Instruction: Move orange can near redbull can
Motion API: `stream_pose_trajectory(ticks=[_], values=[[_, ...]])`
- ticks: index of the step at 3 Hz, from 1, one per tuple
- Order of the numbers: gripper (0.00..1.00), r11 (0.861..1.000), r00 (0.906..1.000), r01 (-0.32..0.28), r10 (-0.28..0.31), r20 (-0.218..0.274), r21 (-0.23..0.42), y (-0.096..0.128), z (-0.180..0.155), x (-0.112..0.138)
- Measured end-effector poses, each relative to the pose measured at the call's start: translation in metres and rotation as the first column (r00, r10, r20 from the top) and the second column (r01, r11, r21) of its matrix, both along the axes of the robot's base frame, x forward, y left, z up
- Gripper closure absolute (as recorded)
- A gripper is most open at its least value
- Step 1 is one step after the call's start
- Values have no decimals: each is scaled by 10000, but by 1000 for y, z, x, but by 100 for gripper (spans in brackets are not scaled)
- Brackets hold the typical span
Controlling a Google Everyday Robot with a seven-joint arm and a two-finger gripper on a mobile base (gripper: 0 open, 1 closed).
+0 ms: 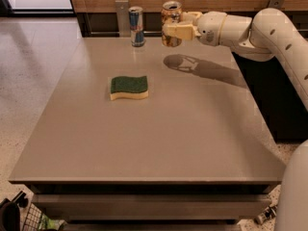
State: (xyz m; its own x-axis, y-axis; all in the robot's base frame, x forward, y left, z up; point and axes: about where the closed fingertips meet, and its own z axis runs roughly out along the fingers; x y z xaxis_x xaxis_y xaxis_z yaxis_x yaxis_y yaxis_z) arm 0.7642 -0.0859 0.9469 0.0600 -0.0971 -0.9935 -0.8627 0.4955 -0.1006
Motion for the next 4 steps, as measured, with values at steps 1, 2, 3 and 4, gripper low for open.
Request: stream_pose_trajectory(ticks=[1,2,3,4], values=[[100,9926,9927,1206,-1205,27,-162,3,-15,42],[100,9831,9830,1825,-1827,-190,-150,8,-29,61],[100,9790,9785,1985,-1951,-673,470,19,-50,78],[100,9730,9762,2053,-1959,-933,1051,27,-72,83]])
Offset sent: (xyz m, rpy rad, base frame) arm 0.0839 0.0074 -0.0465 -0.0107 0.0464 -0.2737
